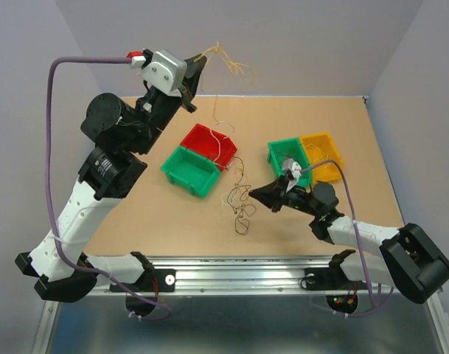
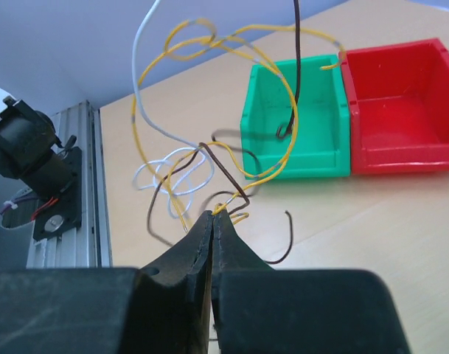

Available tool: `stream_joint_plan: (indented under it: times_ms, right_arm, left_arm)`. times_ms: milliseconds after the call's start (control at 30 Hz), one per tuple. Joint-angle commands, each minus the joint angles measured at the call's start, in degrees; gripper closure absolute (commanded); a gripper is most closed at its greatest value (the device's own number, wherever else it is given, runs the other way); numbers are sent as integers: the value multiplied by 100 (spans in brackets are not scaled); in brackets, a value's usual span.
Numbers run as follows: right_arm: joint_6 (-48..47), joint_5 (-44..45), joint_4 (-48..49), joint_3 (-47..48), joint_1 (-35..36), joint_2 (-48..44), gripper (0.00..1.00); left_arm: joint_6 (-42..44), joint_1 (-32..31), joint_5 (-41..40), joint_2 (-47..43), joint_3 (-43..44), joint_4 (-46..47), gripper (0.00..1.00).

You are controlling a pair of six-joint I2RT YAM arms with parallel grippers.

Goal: Untangle the cables

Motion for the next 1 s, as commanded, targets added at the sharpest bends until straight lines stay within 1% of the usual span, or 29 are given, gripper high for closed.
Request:
stream_joint_plan:
  times_ms: [0,33,100,233,300,400,533,600,633,667,700,733,767,800,833,867,967]
  right_arm:
    - [-217,-62,125,-122,51,-359,99]
    - [-234,-53,46,-139,60,-421,99]
    - [-243,-88,-16,-201,51,-562,99]
    - [-261,-377,-104,-350,51,-1044,99]
    - [-270,-553,-113,-447,60,-1264,99]
    - [-252,-721,-166,-640,51,-1791,99]
    - [-226,-905,-639,-764,60,-2600,99]
    - [-138,-1072,-658,-843,60,-2969,98]
    - [-68,-942,-667,-860,60,-3040,89]
    - [2,-810,-702,-860,60,-3102,71]
    - [64,-687,-789,-826,51,-3155,40]
    - [47,-582,-807,-808,51,-3138,31]
    - [3,-441,-816,-781,51,-3077,25]
    - [-6,-327,-816,-659,60,-2902,18]
    - [-15,-300,-807,-589,51,-2761,13]
    - [-32,-273,-807,-518,51,-2629,10]
    - [2,-63,-589,-254,60,-2111,9]
  left_arm:
    - [766,20,-2224,-84,-40,1135,100]
    - [925,20,-2636,-75,-145,1285,100]
    - [1198,20,-2710,-101,-277,1523,100]
    - [1121,29,-2377,-329,-866,1498,100]
    - [1217,29,-2596,-365,-1112,1559,100]
    - [1401,134,-2869,-444,-1577,1996,100]
    - [1191,493,-2659,-470,-1728,1902,100]
    - [1015,556,-2387,-549,-1763,1797,100]
    - [954,565,-2247,-584,-1789,1744,100]
    - [875,565,-2054,-637,-1816,1665,100]
    - [700,565,-1582,-759,-1833,1473,100]
    - [620,565,-1307,-786,-1825,1332,100]
    - [437,556,-696,-813,-1746,1165,100]
    - [348,556,-437,-796,-1693,807,100]
    - [260,547,-121,-787,-1641,655,100]
    - [102,547,317,-769,-1614,462,100]
    - [-127,538,768,-778,-1693,355,100]
